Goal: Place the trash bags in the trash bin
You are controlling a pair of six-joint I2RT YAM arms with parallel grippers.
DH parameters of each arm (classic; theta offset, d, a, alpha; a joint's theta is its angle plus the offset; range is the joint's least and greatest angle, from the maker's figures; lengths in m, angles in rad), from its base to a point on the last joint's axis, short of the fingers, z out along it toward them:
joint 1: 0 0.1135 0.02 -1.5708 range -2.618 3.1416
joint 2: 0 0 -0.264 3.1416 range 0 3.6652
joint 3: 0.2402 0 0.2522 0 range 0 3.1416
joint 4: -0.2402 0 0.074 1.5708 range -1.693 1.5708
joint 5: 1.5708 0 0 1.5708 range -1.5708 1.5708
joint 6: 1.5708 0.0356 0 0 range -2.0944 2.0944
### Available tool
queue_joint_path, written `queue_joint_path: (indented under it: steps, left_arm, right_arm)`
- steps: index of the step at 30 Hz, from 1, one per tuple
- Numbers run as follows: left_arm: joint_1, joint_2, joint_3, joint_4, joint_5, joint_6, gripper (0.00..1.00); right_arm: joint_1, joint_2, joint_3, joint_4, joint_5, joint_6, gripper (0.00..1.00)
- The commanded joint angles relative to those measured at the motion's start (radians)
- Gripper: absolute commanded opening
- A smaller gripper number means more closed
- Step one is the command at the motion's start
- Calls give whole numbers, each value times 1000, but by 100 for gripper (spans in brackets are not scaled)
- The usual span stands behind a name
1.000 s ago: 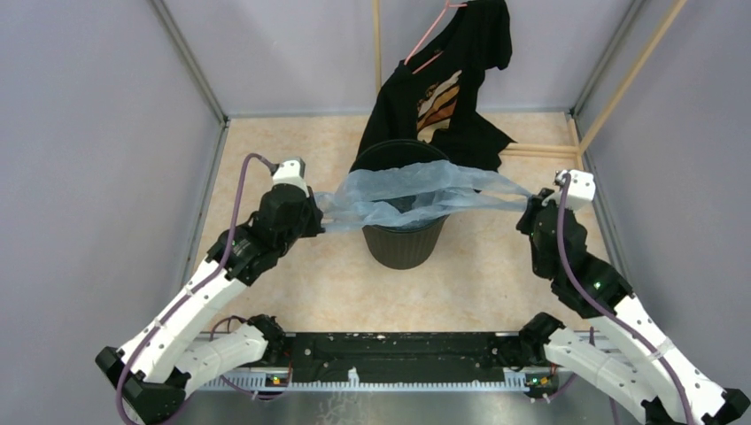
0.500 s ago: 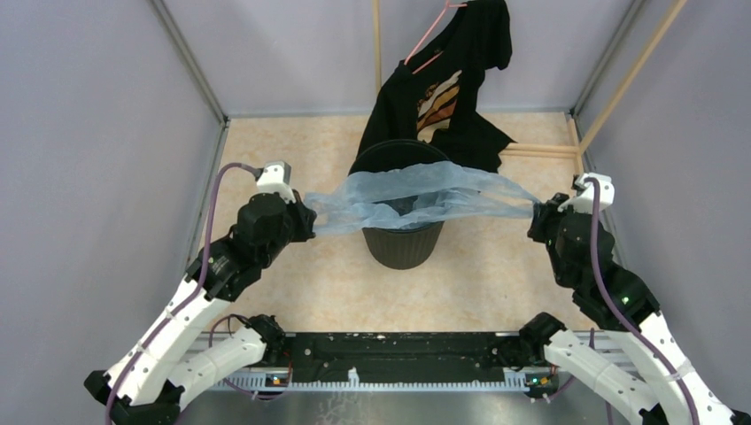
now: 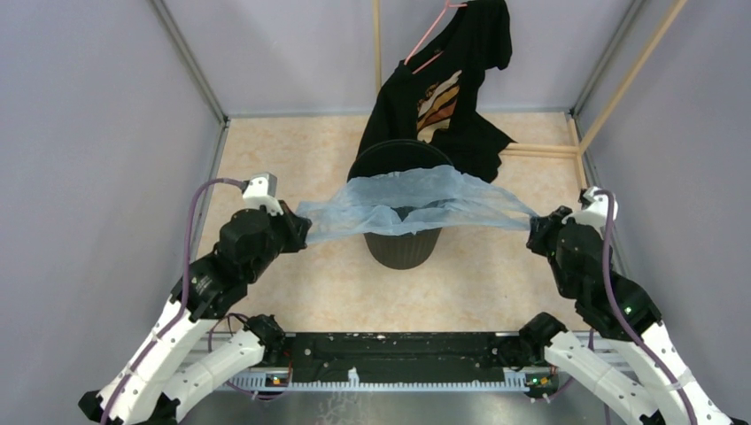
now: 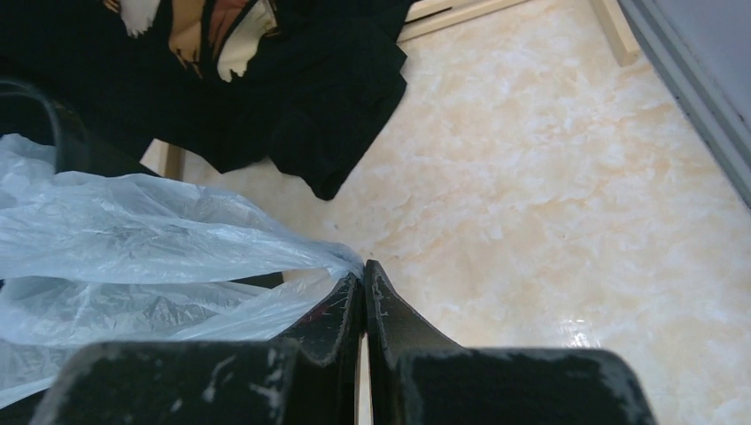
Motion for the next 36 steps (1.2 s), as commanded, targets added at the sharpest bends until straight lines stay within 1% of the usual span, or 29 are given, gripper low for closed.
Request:
queue_joint_path:
  steps: [1, 3, 5, 10, 12, 14, 17, 20, 23, 24, 25, 27, 30, 33, 34, 36]
  left_arm:
    - [7, -59, -15, -7, 33, -7, 0]
    - [8, -86, -50, 46, 82, -17, 0]
    - [8, -102, -85, 79, 100, -27, 0]
    - [8, -72, -122, 75, 52, -19, 0]
    - [8, -22, -146, 83, 32, -21, 0]
    - [7, 36, -170, 121, 34, -26, 0]
    - [8, 121, -176, 201, 43, -20, 7]
    - [8, 182, -167, 259, 27, -9, 11]
    - [8, 198, -159, 273, 26, -9, 8]
    - [8, 195, -164, 277, 27, -8, 5]
    - [7, 187, -168, 273, 25, -9, 0]
    - [8, 161, -176, 243, 14, -19, 0]
    - [8, 97, -209, 186, -18, -19, 0]
    - [8, 37, -236, 120, -36, -29, 0]
    - [7, 16, -238, 104, -33, -44, 0]
    - [5, -30, -246, 122, 22, -42, 0]
  right_arm:
    - [-14, -41, -12, -19, -7, -3, 0]
    - [-13, -58, -37, 6, -45, -13, 0]
    - [-14, -73, -51, 18, -61, -20, 0]
    - [-15, -65, -82, 45, -11, -14, 0]
    - [-14, -48, -143, 135, -28, -29, 0]
    - [-14, -22, -218, 292, -33, -60, 0]
    - [-14, 49, -298, 484, -18, -133, 1]
    - [-14, 115, -324, 580, -27, -156, 3]
    - [-14, 138, -369, 666, -70, -188, 7]
    - [-14, 140, -380, 674, -77, -193, 6]
    - [-14, 140, -381, 664, -72, -187, 6]
    - [-13, 125, -369, 608, -53, -162, 3]
    - [-14, 53, -385, 557, -31, -146, 3]
    - [-14, 6, -379, 435, 4, -90, 4]
    - [-14, -5, -373, 403, 5, -69, 4]
    - [-14, -29, -367, 356, -5, -39, 5]
